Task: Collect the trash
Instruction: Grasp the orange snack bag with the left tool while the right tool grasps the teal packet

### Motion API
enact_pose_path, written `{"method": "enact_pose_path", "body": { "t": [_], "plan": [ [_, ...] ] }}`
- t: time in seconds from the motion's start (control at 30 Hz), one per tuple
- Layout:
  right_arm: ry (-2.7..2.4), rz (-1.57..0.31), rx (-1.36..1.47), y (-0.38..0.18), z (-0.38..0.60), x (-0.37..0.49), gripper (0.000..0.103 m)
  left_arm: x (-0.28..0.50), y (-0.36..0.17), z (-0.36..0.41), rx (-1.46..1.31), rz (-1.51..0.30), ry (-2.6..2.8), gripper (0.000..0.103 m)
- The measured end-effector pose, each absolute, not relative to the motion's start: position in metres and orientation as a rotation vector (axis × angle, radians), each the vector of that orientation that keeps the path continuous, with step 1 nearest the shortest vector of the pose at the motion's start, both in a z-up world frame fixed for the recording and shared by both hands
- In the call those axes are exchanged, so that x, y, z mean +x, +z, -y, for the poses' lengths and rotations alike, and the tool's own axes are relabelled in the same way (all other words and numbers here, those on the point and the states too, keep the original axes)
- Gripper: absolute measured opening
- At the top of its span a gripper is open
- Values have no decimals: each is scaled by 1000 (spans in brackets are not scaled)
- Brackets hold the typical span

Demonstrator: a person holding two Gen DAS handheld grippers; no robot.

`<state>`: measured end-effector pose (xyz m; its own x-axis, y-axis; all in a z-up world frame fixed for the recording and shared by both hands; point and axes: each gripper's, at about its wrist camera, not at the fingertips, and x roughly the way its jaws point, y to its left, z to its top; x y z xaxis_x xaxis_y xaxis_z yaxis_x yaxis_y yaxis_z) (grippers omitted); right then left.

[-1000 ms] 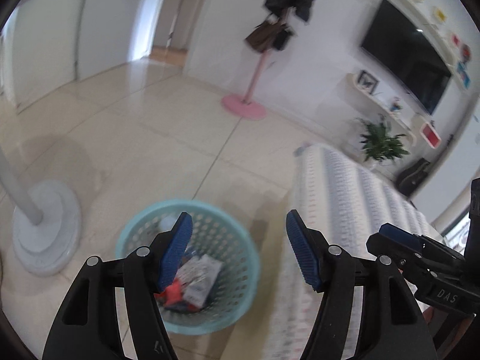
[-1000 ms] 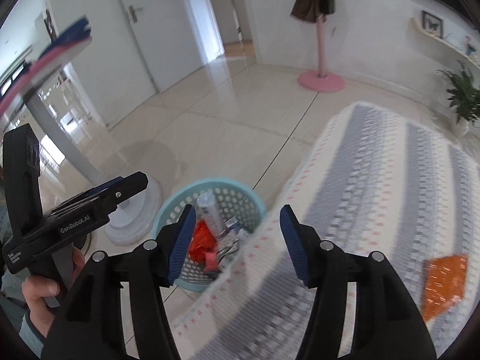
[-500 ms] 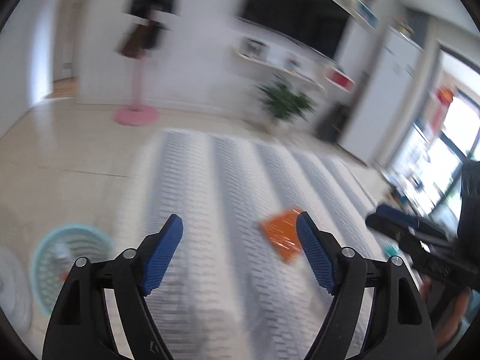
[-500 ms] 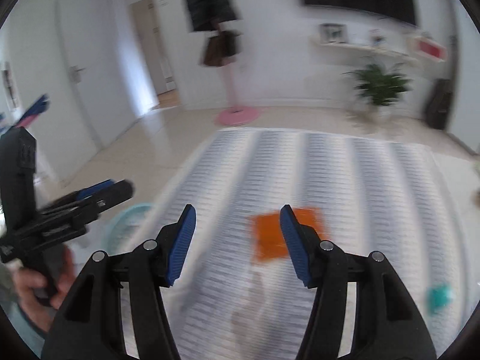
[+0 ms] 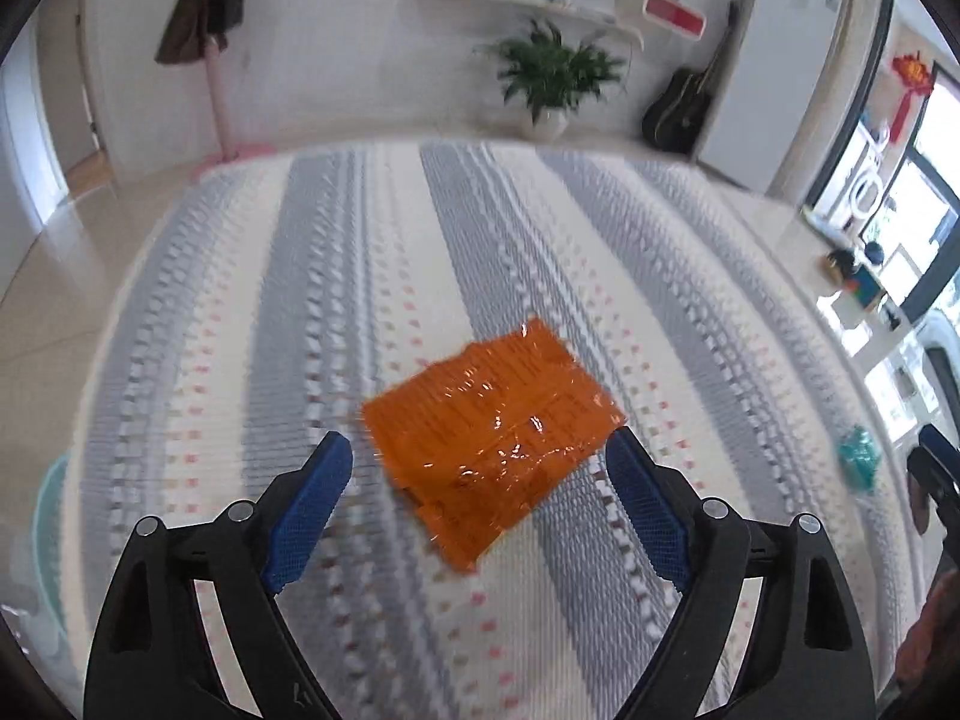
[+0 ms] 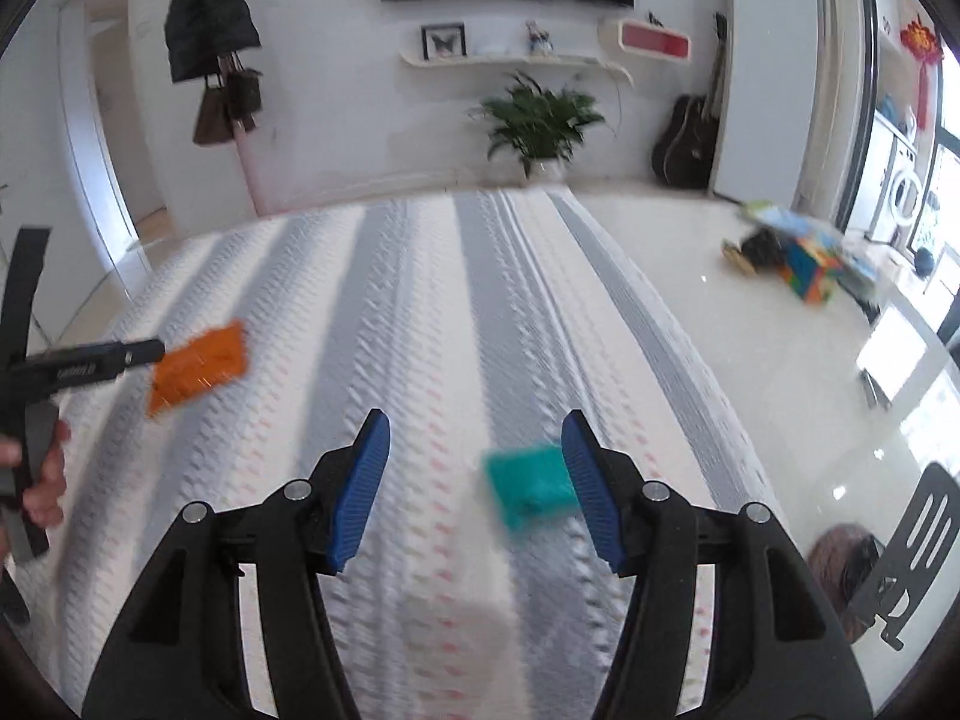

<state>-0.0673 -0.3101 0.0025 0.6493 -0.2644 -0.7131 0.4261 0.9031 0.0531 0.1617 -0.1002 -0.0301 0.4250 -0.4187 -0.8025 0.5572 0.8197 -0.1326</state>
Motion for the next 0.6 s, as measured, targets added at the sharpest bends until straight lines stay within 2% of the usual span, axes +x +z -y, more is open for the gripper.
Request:
{"method": "enact_pose_path", "body": {
  "t": [0.1,0.23,0.3,0.37,0.4,0.43,0.5,0.53,0.6],
  "plan": [
    [-404,-784,244,-5,316,-77,67,169,-52,114,219,-1001,-568,82],
    [-390,-827,314,-20,330,-76,69,164,-61,124,288,-970,-526,75],
    [-380,-847,331,-26,334,-72,71,161,-61,122,287,-955,-531,66],
    [-371,-866,334,-31,336,-65,71,159,-59,121,290,-940,-522,47],
    [-373,-869,330,-32,334,-62,71,158,-59,121,304,-929,-513,43],
    [-382,-876,327,-32,335,-59,71,156,-57,122,302,-926,-523,31],
    [-393,-887,329,-36,334,-56,71,152,-56,123,328,-908,-513,20],
    [-402,-894,331,-38,335,-55,71,150,-53,122,332,-905,-514,9],
    [-417,-904,330,-42,335,-53,71,145,-49,117,304,-909,-538,7]
  ]
}}
